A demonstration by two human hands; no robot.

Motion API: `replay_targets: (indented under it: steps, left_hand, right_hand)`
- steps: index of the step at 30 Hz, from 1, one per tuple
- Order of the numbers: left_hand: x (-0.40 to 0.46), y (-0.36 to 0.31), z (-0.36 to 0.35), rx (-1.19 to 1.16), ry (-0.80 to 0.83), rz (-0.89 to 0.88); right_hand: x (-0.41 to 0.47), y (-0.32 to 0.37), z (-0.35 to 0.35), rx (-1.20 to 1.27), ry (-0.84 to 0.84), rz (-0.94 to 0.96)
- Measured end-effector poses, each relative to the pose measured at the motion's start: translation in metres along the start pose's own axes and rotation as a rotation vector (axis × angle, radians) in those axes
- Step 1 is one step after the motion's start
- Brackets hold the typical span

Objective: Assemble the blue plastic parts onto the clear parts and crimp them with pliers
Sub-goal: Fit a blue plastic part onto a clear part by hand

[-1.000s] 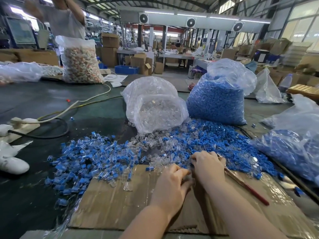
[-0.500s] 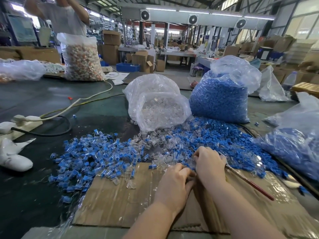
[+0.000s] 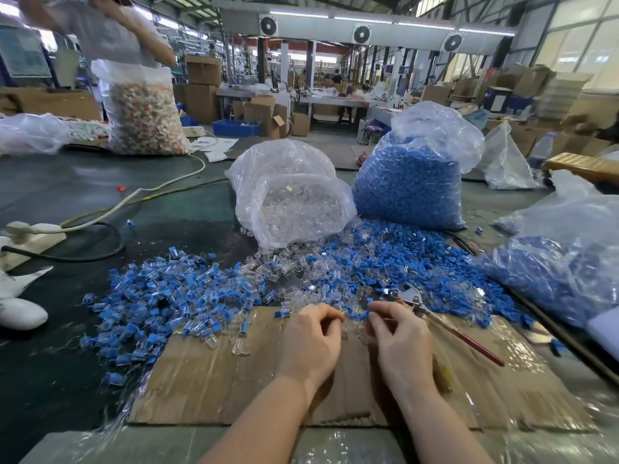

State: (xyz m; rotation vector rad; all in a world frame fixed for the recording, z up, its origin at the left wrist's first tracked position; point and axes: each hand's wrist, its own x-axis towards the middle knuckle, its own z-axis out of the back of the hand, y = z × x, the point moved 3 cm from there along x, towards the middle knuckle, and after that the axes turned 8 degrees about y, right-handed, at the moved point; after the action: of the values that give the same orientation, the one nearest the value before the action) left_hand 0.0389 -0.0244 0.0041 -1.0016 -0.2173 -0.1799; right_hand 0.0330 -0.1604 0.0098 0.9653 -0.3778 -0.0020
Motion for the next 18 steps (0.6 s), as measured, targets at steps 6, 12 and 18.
replay_targets:
  steps: [6, 12, 18]
  left_hand:
    - [-0.0017, 0.0029, 0.0029, -0.122, -0.011, 0.08]
    - [-0.001, 0.0036, 0.0033, -0.205, -0.032, 0.095]
    - [-0.0003, 0.0073, 0.0016, -0.292, -0.029, 0.131]
  right_hand:
    - [-0.0086, 0.0056, -0.0036, 0.098, 0.042, 0.077]
    - [-0.0089, 0.0052, -0.008, 0.029, 0.107, 0.09]
    - [-0.0101, 0.0061, -0.01, -0.064, 0.143, 0.139]
